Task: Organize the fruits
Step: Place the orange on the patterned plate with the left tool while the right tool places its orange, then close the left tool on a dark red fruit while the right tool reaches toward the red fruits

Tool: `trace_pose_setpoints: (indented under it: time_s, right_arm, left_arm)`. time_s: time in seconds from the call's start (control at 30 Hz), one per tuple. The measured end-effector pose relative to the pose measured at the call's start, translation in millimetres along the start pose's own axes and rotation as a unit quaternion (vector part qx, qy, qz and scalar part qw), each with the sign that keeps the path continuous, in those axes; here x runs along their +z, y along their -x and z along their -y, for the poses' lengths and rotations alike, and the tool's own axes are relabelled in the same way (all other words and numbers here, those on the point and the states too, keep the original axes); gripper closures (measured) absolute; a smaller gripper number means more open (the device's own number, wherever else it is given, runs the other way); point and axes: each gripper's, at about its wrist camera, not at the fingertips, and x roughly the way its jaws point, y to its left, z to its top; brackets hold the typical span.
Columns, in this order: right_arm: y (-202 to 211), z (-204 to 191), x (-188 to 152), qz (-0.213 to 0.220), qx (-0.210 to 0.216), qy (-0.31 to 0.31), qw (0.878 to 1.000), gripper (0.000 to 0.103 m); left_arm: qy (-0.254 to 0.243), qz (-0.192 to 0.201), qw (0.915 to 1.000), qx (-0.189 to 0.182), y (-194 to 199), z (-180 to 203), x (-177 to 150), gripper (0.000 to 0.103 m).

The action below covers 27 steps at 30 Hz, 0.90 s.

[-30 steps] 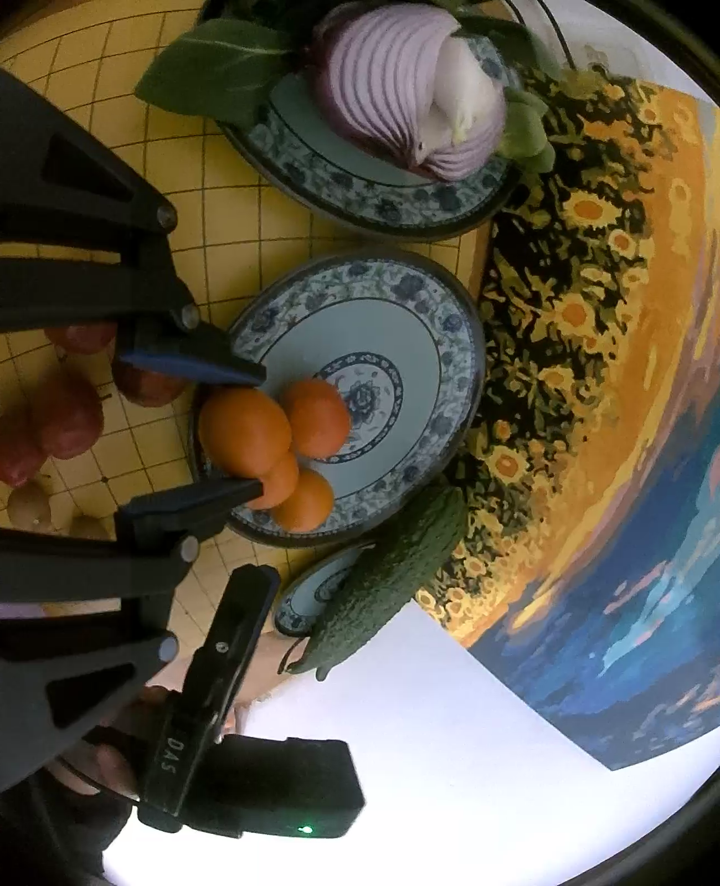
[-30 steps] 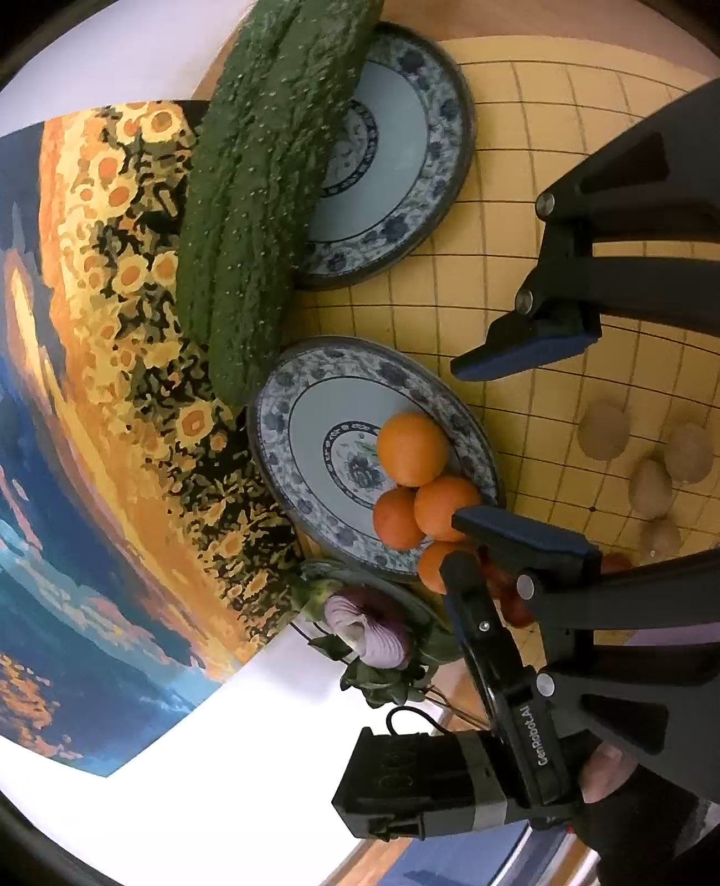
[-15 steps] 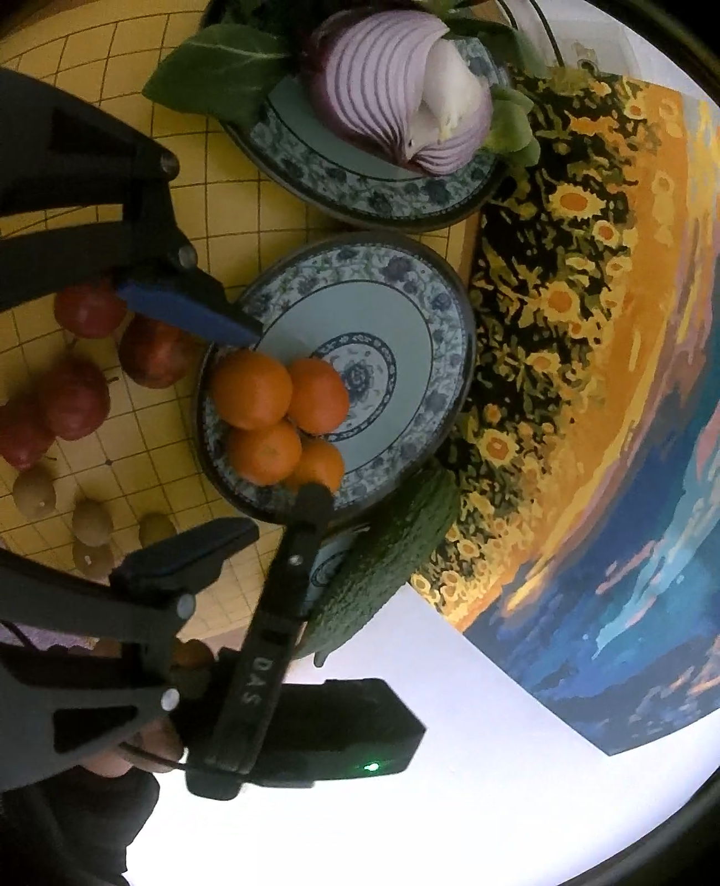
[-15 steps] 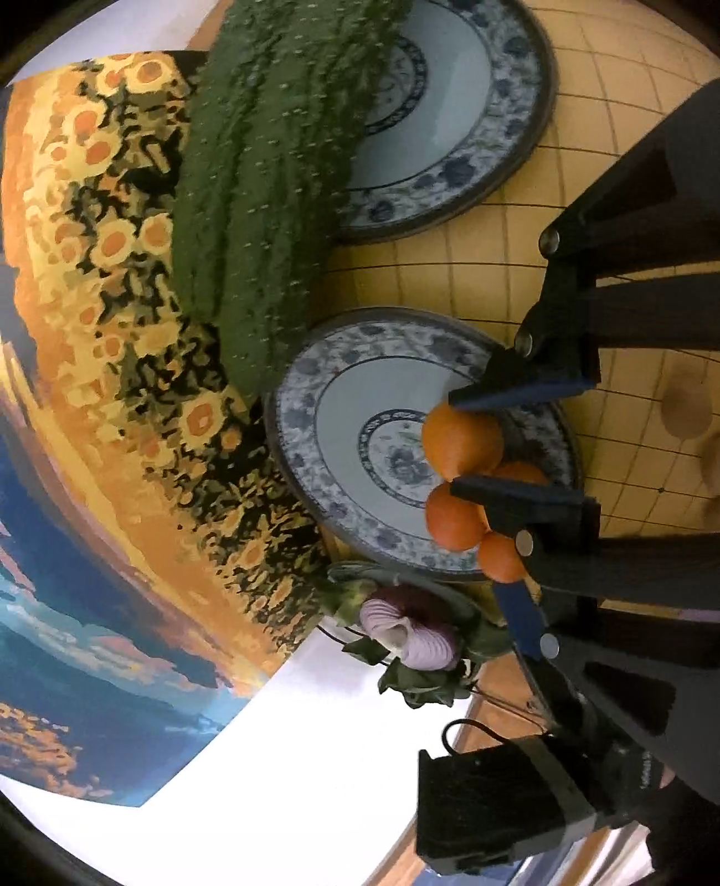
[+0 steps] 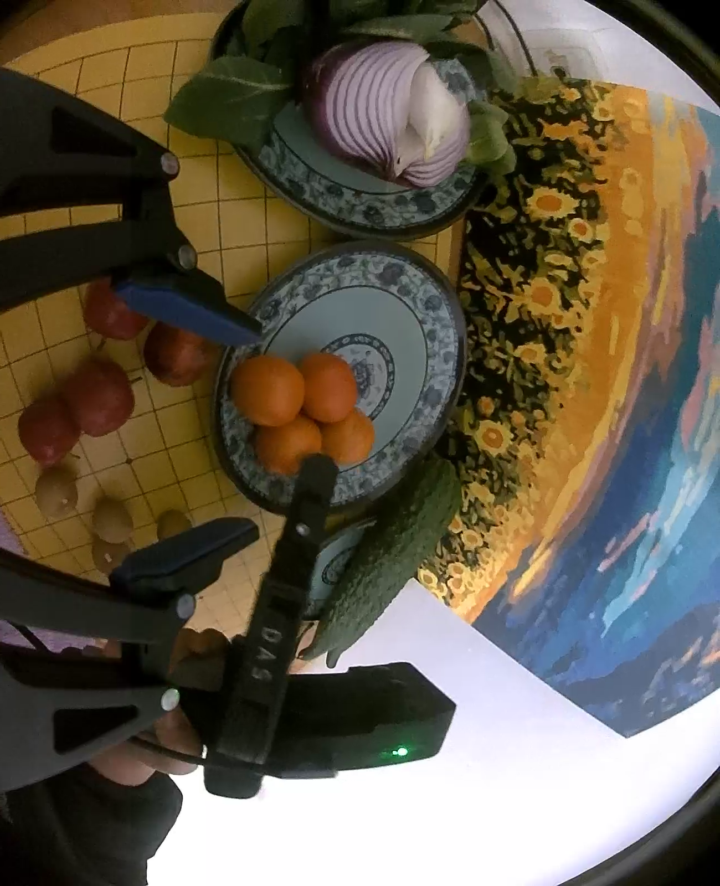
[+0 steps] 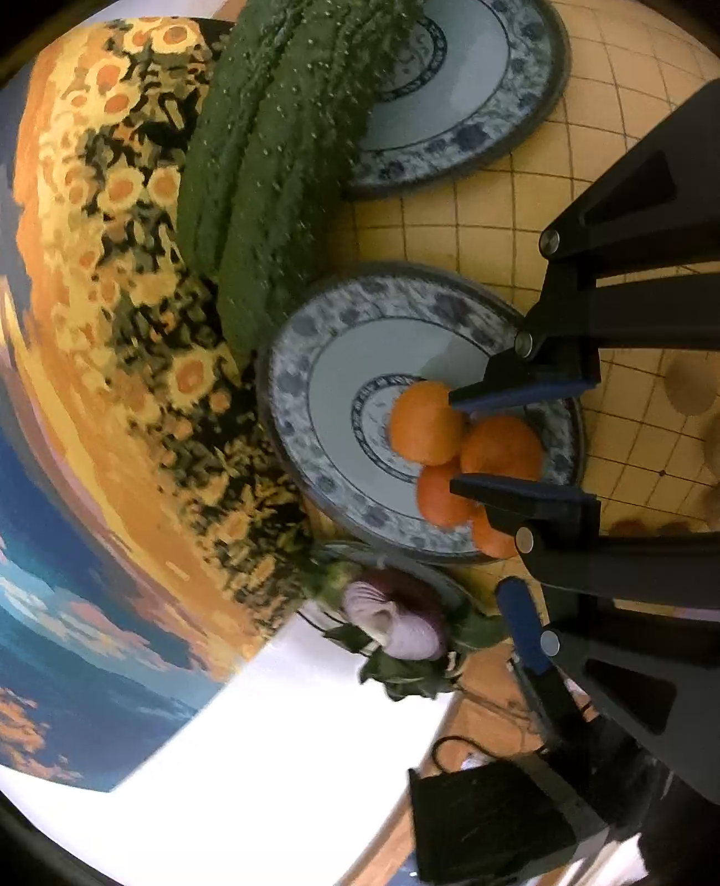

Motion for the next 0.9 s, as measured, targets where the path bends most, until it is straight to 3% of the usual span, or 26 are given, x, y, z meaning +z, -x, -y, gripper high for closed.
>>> trace_pose_setpoints:
  time_s: [0.27,0.53,0.9]
  right_arm:
    - [22,-15,-8,0.015,-0.007,0.018,1.0,0.076]
    - [66,-24,-31,0.017,-0.041,0.057,0.997,0.076]
    - [112,-31,-73,-0.011,-0.086,0.093,0.992,0.076]
  left_arm:
    - [0.0,0.014,0.9999,0.009,18,-2,-7,0.035]
    - [-0.021,0.013,0.9993,0.03,34,4,-13,0.035]
    - [-0.071,-0.017,0.9954,0.063,69,2,-56,0.035]
